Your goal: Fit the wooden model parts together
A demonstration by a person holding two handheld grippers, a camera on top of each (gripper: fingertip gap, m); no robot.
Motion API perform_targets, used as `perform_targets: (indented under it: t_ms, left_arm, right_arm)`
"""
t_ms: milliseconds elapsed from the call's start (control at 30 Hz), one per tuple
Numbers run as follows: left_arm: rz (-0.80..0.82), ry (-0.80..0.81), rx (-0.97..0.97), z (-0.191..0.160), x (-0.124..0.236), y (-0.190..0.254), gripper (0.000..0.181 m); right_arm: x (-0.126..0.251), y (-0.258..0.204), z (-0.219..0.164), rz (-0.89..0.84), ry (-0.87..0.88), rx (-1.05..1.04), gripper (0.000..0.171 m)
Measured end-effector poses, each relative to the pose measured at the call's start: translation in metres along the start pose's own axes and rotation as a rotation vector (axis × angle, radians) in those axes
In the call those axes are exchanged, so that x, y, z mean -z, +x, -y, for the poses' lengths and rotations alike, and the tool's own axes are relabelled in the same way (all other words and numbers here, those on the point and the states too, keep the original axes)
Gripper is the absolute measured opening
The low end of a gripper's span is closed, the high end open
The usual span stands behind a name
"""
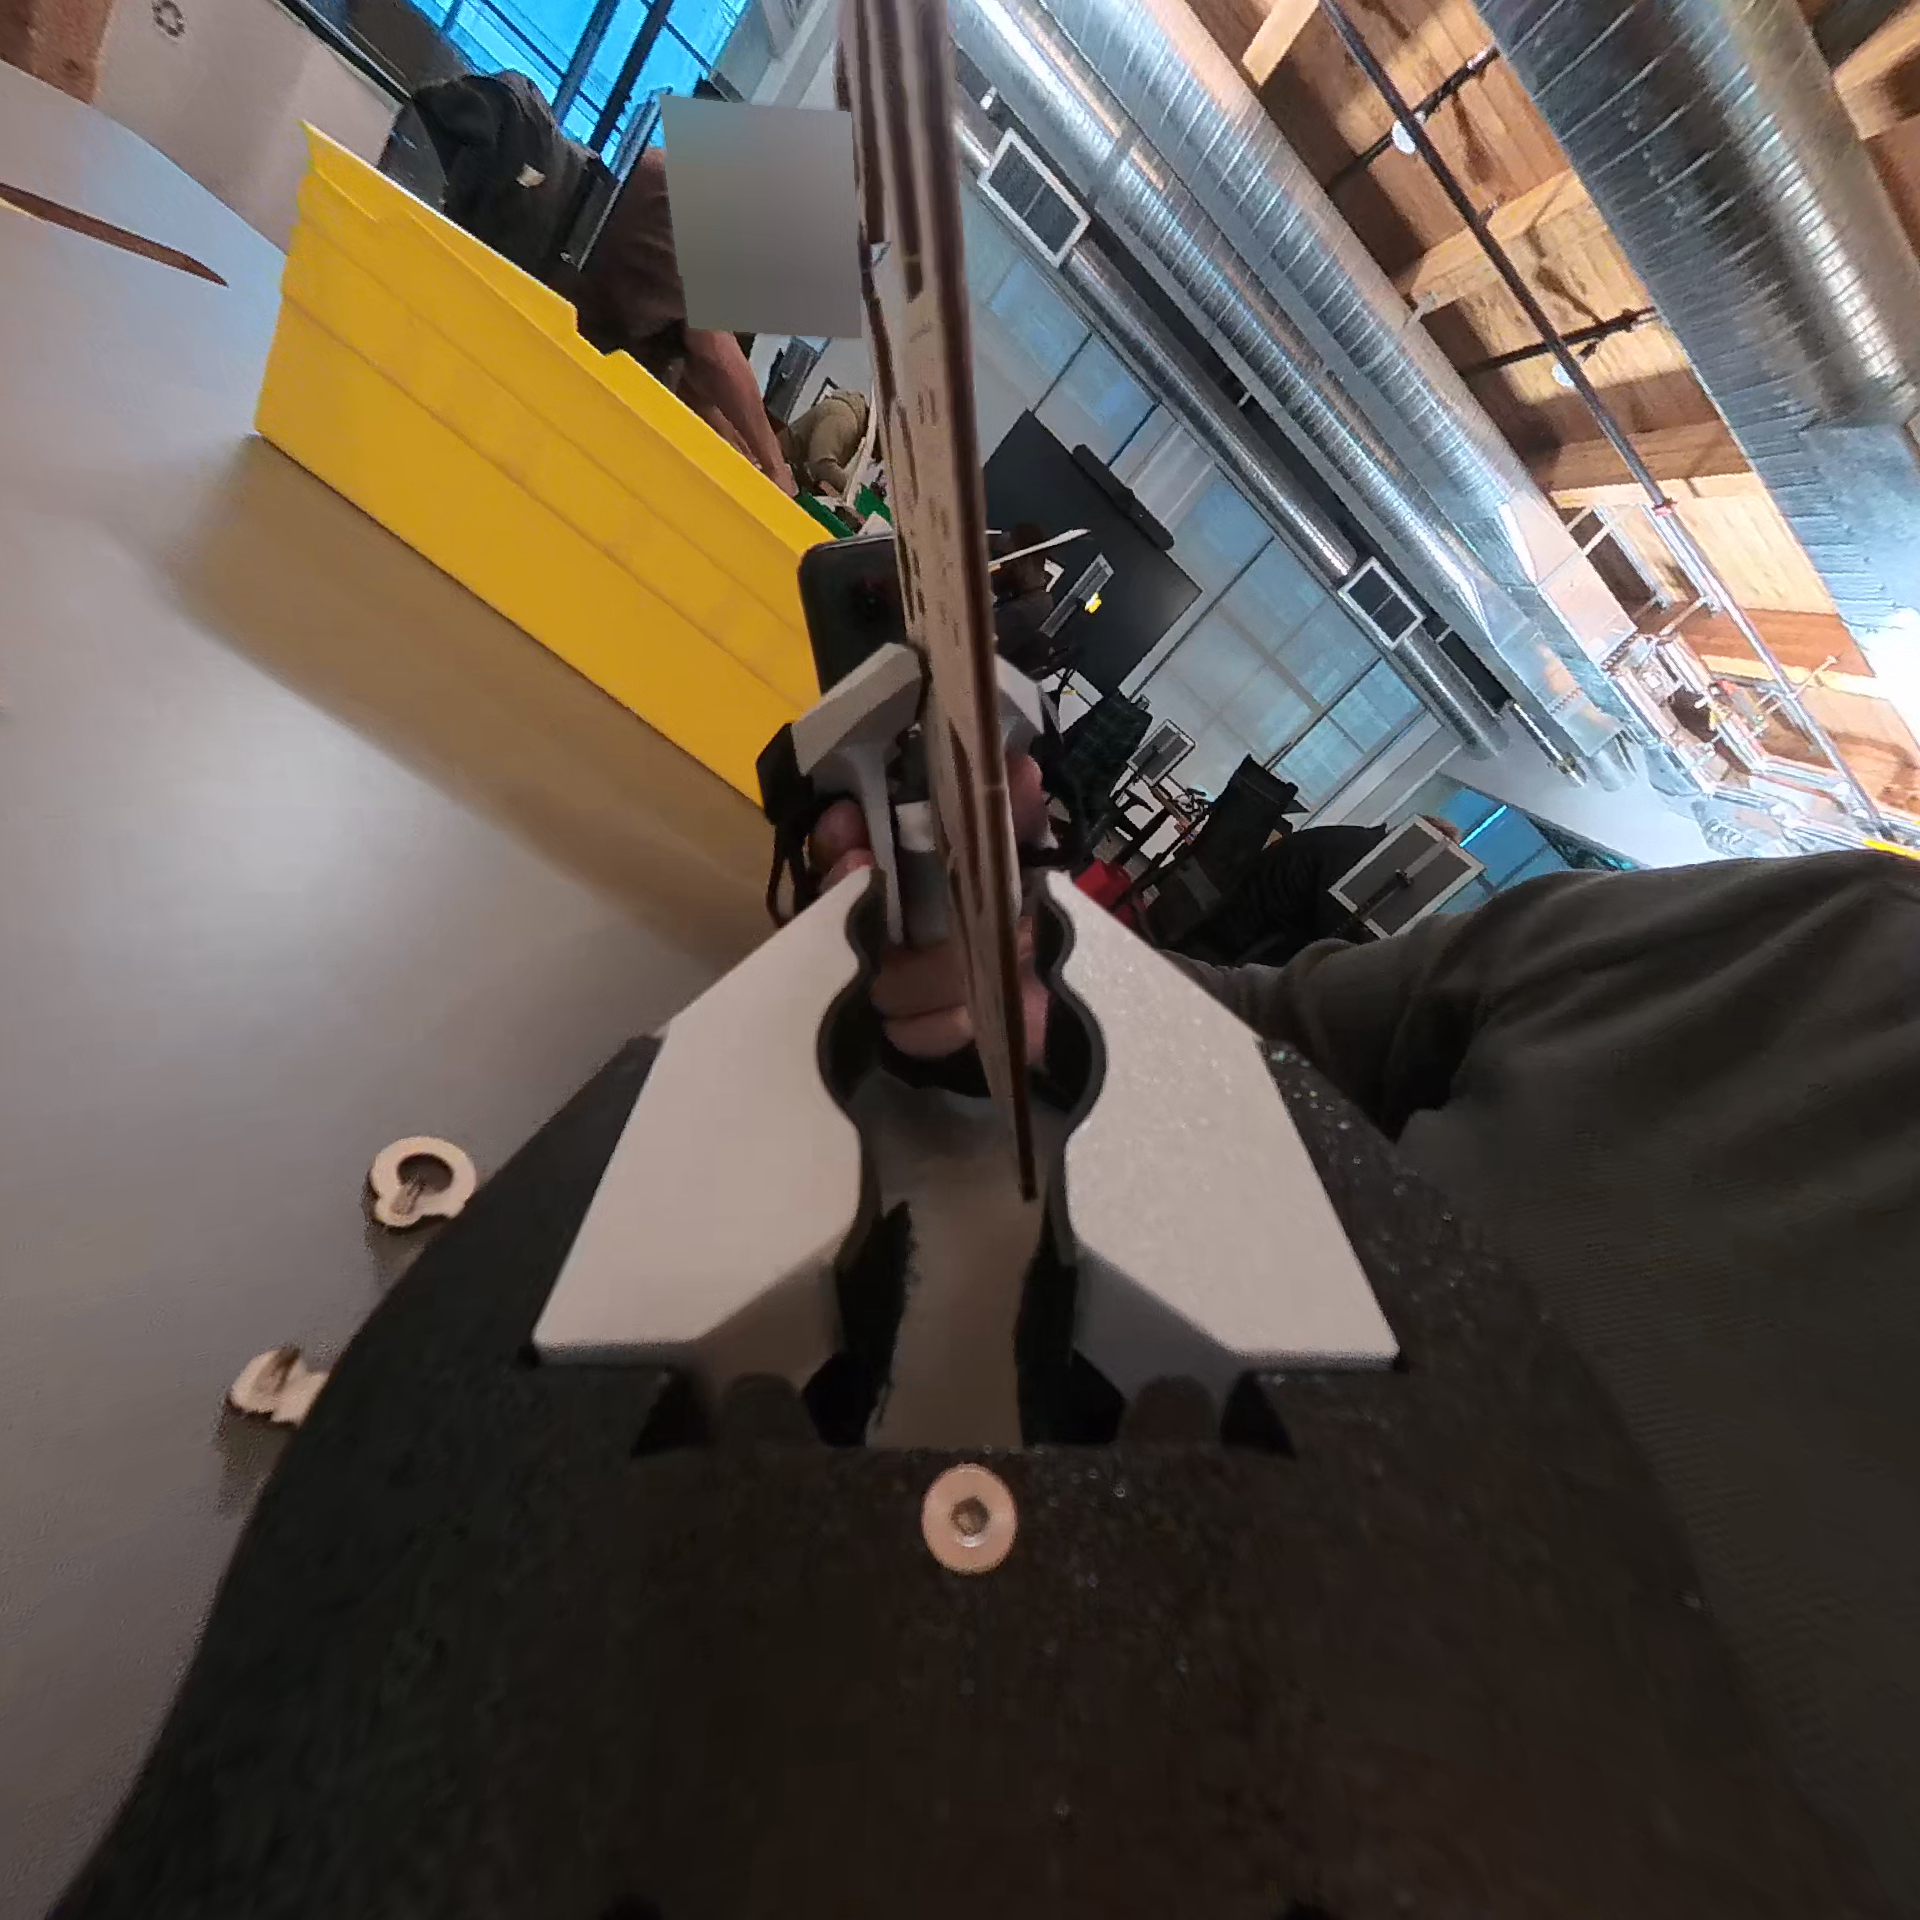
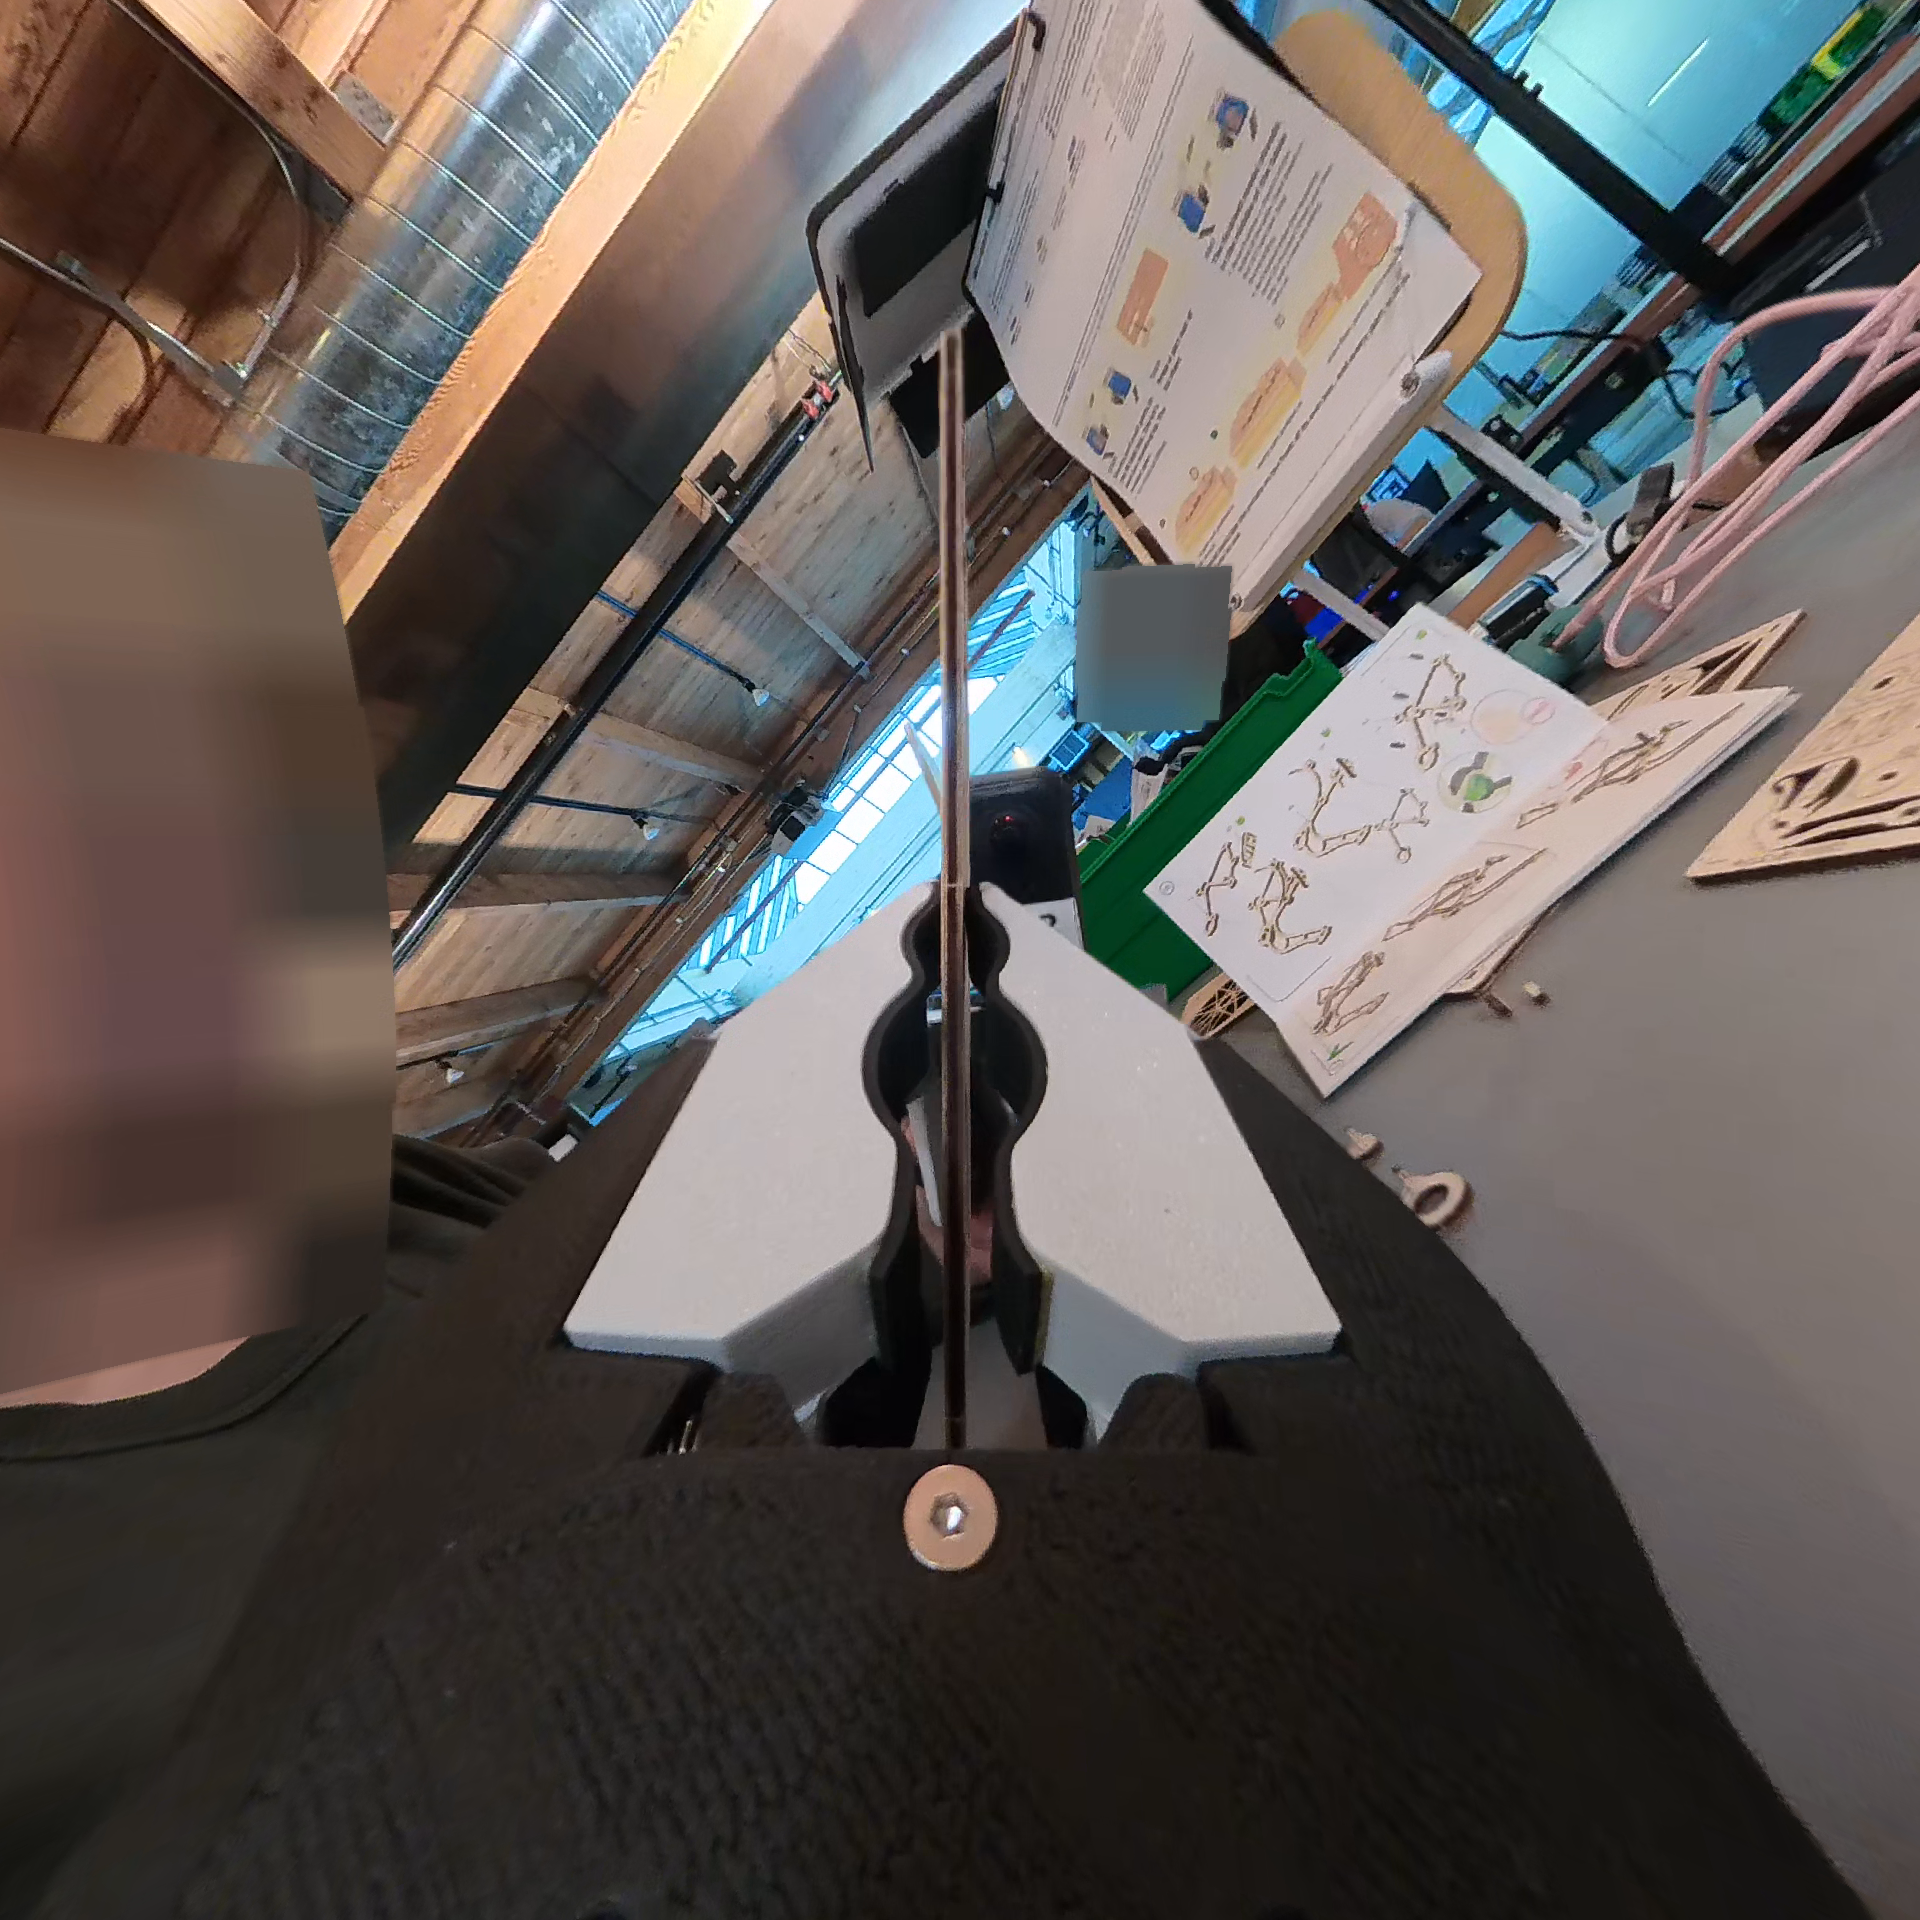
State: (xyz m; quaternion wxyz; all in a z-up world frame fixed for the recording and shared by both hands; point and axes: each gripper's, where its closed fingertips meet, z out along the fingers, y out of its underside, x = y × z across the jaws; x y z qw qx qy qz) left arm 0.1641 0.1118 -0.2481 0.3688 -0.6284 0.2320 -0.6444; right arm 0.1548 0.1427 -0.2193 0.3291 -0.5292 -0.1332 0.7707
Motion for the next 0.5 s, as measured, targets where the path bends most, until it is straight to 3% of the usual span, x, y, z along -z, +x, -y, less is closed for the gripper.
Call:
perform_targets:
  t_ms: [67, 133, 300, 500]
  left_arm:
    - [-0.032, -0.001, -0.013, -0.001, -0.001, 0.006, 0.005]
    - [-0.007, 0.003, -0.021, -0.001, 0.0, 0.003, 0.001]
    - [-0.017, 0.03, 0.0, 0.004, 0.003, 0.004, 0.0]
    - [-0.003, 0.049, 0.032, 0.008, 0.006, 0.0, 0.0]
  right_arm:
    - [-0.002, -0.001, -0.003, 0.006, -0.008, -0.005, 0.001]
    - [-0.003, -0.002, -0.003, -0.006, 0.001, 0.027, 0.004]
    - [0.002, -0.011, 0.012, -0.041, 0.057, 0.194, 0.032]
    - [0.012, -0.003, 0.024, -0.101, 0.112, 0.236, 0.033]
